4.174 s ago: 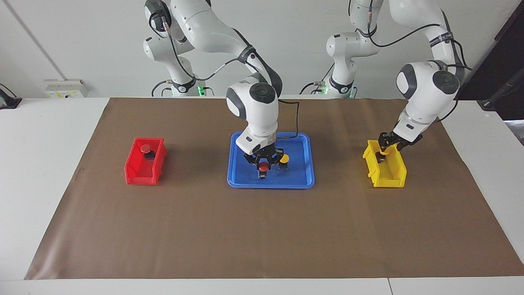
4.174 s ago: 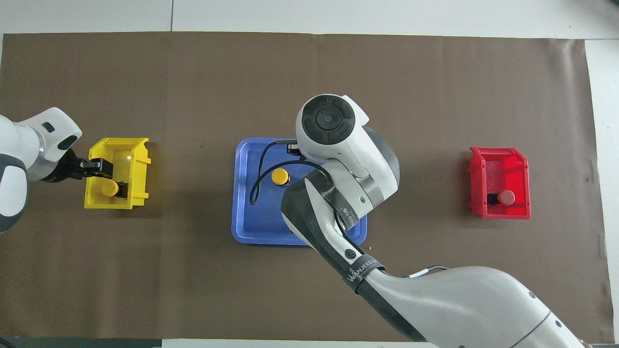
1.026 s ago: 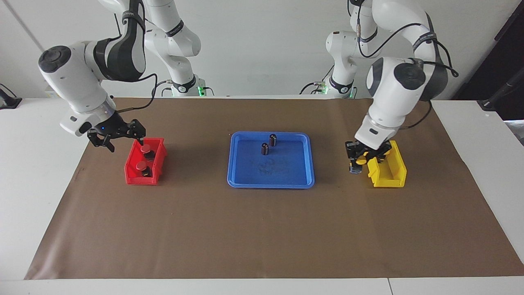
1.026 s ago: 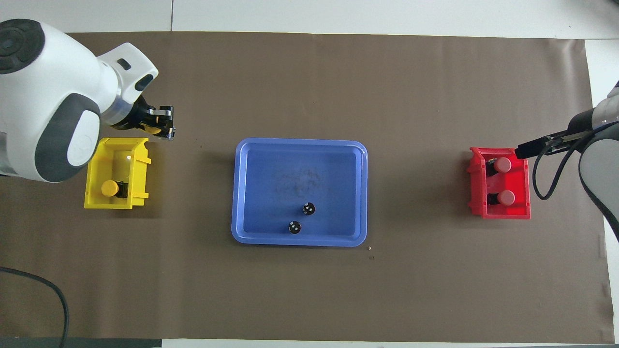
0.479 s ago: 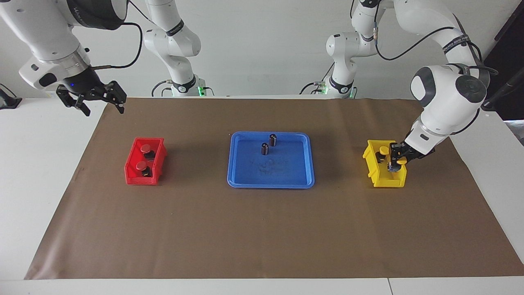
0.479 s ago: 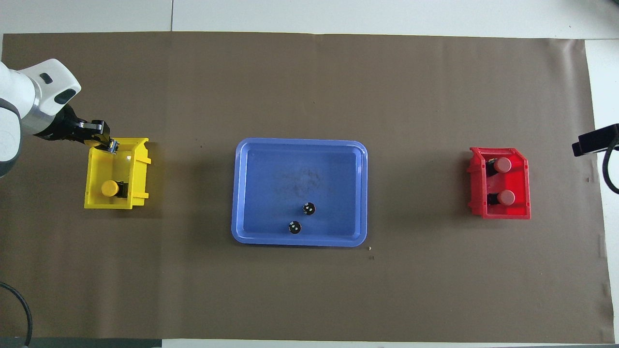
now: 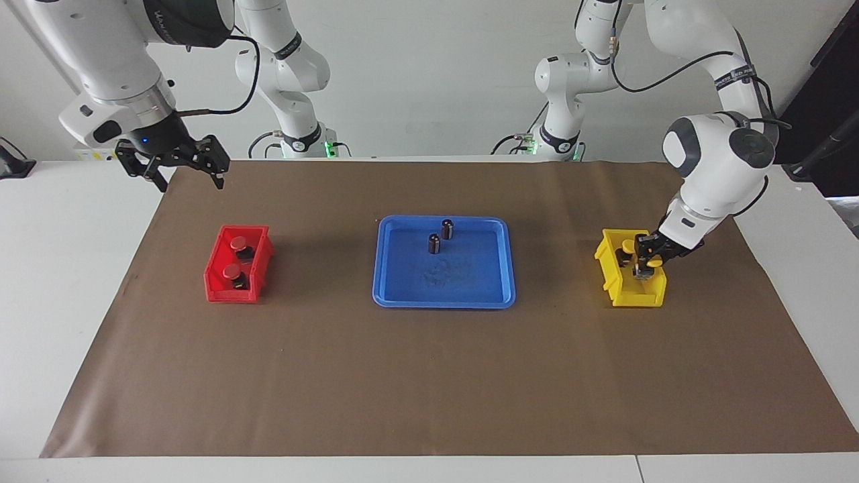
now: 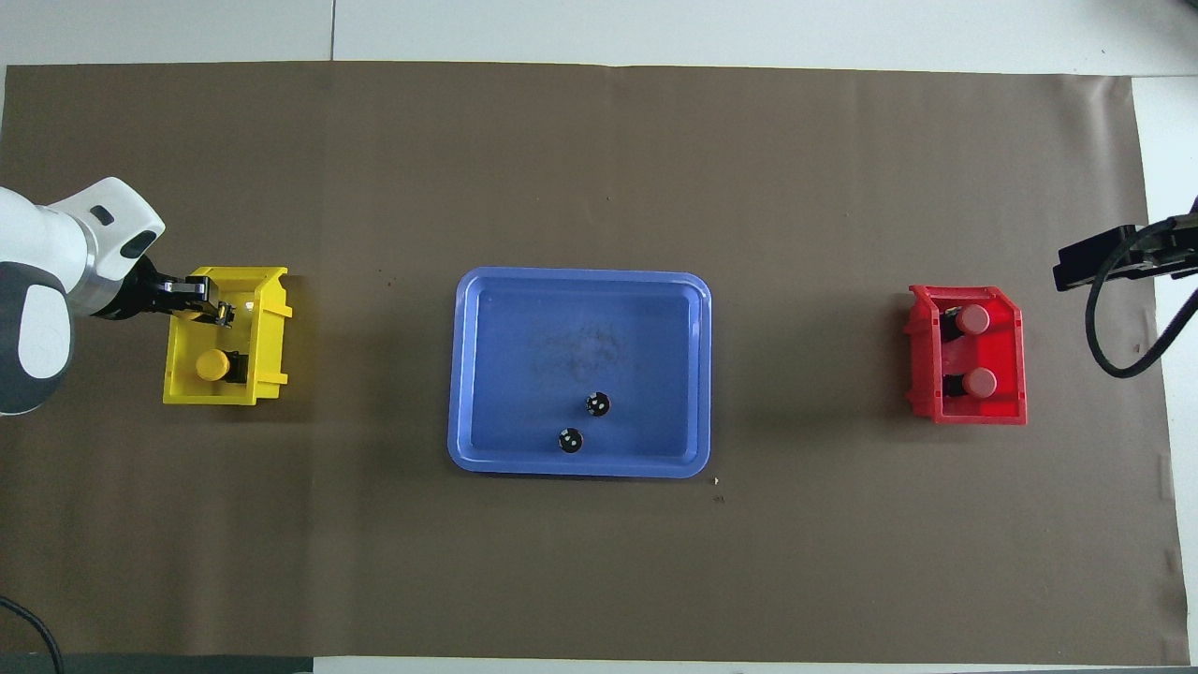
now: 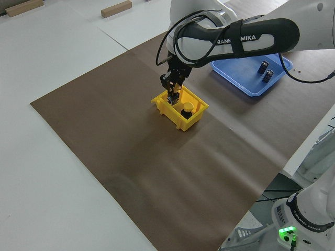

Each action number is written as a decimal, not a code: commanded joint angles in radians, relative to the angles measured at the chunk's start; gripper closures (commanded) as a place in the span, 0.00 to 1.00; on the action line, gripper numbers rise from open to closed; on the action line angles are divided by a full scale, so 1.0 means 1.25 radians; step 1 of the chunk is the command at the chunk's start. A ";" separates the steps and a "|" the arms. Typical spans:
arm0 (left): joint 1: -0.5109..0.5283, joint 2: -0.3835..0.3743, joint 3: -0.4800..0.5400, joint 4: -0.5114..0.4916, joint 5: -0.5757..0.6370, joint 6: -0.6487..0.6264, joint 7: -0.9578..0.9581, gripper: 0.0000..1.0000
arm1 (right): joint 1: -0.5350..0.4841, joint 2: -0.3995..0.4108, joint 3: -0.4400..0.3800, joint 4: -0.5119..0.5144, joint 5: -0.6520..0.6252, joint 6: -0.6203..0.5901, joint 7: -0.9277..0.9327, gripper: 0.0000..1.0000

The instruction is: Sort red and yellow buttons by color

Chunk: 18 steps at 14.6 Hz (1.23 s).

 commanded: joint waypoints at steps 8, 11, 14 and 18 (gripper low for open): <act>-0.003 0.018 -0.006 -0.061 -0.009 0.136 -0.011 0.56 | -0.016 -0.011 -0.018 -0.032 0.003 -0.008 0.000 0.00; -0.003 0.024 -0.007 -0.022 -0.009 0.096 -0.011 0.55 | -0.014 -0.009 -0.018 -0.030 0.001 -0.008 0.000 0.00; -0.008 0.034 -0.007 0.103 -0.009 -0.039 -0.010 0.34 | -0.014 -0.009 -0.018 -0.025 0.001 -0.010 -0.001 0.00; -0.024 0.038 -0.006 0.142 -0.008 -0.076 -0.010 0.00 | -0.007 -0.009 -0.016 -0.025 0.003 -0.013 -0.001 0.00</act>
